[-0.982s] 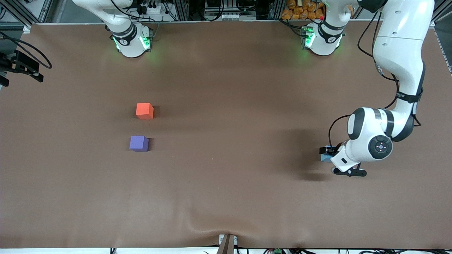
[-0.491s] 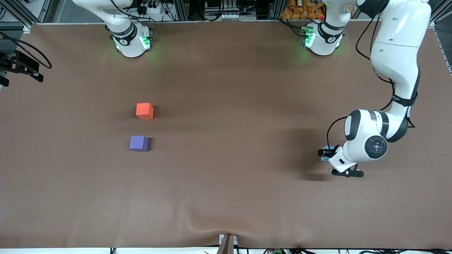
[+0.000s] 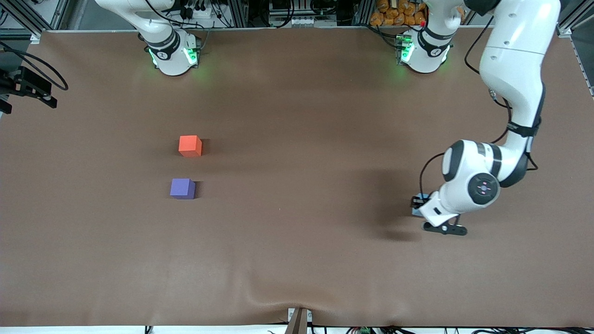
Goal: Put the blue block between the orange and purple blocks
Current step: 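Reach the left gripper down to the light-blue block and grasp it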
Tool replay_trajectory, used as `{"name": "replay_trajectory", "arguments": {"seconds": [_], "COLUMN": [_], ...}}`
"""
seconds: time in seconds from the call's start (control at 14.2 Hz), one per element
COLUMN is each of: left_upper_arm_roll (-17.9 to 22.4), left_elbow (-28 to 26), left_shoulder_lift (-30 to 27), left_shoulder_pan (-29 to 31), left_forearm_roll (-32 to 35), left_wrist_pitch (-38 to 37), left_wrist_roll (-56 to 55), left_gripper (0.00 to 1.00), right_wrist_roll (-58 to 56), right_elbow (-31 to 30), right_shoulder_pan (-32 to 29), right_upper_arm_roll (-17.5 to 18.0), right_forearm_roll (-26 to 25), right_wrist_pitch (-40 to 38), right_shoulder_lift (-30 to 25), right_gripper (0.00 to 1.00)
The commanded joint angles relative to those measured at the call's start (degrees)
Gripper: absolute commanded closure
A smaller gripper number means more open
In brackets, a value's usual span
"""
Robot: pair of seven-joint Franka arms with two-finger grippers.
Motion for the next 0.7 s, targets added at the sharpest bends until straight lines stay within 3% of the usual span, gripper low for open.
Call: {"name": "replay_trajectory", "arguments": {"seconds": [0.0,0.14,0.35,0.63], "left_upper_arm_roll": [0.5,0.4,0.6,0.6], "left_elbow": [-0.4,0.8,6.3,11.3], "left_shoulder_lift": [-2.2,-2.1,1.3,6.7], "left_shoulder_pan": [-8.6,-15.6,-25.4,-34.4], "left_forearm_roll": [0.9,0.2,-6.9,-12.7], "left_wrist_pitch": [-2.1,-3.0,-3.1,-3.1], "left_wrist_roll": [-9.6,-17.2,-27.1,-37.9], "left_gripper": [0.65,0.63,0.6,0.6], "right_wrist_roll": [1.0,1.0,1.0,1.0], "right_elbow": [1.2,1.2,1.2,1.2], "right_shoulder_pan": [0.0,0.0,0.0,0.2], "right_upper_arm_roll": [0.1,0.1,0.1,0.0], "right_forearm_roll": [-0.5,-0.5,-0.5,-0.5], "right_wrist_pitch": [-0.4,-0.4,-0.4,-0.5], "right_shoulder_lift": [0.6,0.6,0.5,0.6], "right_gripper": [0.0,0.0,0.0,0.0]}}
